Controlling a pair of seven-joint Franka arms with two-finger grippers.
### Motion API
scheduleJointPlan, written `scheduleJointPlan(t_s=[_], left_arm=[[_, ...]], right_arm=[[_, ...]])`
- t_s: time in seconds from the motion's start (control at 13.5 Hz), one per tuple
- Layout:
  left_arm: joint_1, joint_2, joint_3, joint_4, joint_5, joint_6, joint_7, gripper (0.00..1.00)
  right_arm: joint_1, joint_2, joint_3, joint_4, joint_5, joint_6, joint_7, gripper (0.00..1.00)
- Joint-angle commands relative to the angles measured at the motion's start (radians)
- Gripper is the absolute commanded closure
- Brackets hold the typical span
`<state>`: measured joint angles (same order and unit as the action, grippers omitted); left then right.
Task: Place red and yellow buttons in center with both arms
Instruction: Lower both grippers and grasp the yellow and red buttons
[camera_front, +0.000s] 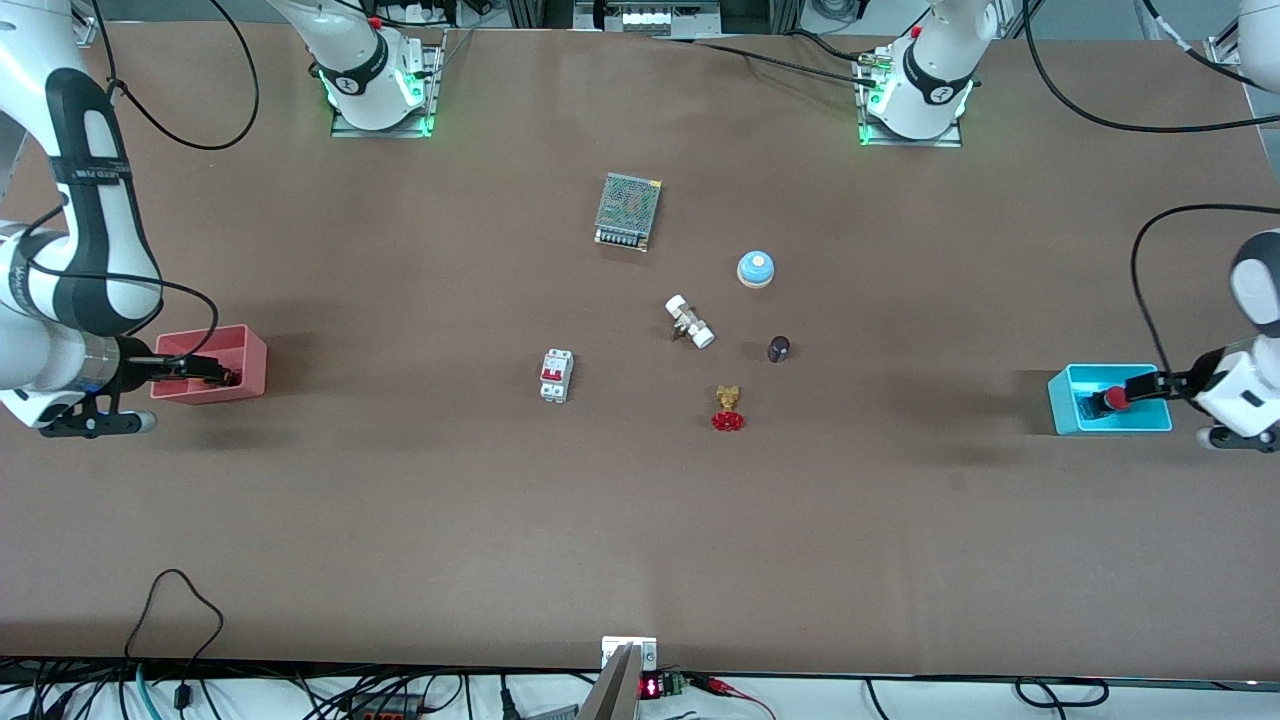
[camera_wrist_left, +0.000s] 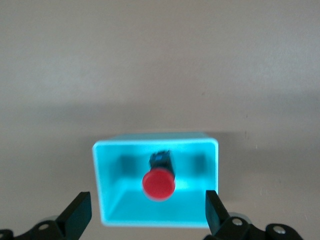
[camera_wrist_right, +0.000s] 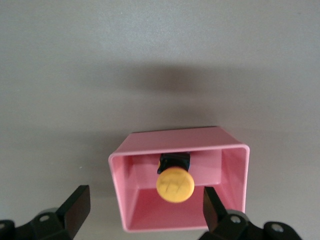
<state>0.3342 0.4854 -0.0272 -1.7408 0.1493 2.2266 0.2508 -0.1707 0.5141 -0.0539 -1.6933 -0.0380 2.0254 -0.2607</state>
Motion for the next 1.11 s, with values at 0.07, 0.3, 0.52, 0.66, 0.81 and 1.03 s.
scheduleJointPlan(t_s=[0.07, 0.3, 0.52, 0.66, 0.81, 1.03], left_arm=[[0.034, -0.001, -0.005, -0.132, 0.018, 0.214, 0.064, 0.00], [0.037, 0.007, -0.005, -0.140, 0.018, 0.226, 0.068, 0.00], [0.043, 0.033, -0.007, -0.141, 0.016, 0.232, 0.068, 0.00], [0.051, 0.051, -0.011, -0.141, 0.016, 0.231, 0.068, 0.07], [0.062, 0.067, -0.013, -0.138, 0.018, 0.234, 0.068, 0.12], [0.066, 0.071, -0.017, -0.138, 0.018, 0.252, 0.068, 0.34]], right_arm=[[-0.012, 0.015, 0.011, -0.003, -0.039, 0.025, -0.025, 0.00], [-0.010, 0.027, 0.011, -0.003, -0.083, 0.027, -0.026, 0.00], [-0.012, 0.043, 0.011, -0.003, -0.095, 0.025, -0.026, 0.00], [-0.015, 0.053, 0.011, -0.005, -0.095, 0.025, -0.026, 0.00], [-0.018, 0.067, 0.009, -0.003, -0.097, 0.025, -0.026, 0.00], [-0.020, 0.076, 0.011, -0.005, -0.115, 0.024, -0.043, 0.00]])
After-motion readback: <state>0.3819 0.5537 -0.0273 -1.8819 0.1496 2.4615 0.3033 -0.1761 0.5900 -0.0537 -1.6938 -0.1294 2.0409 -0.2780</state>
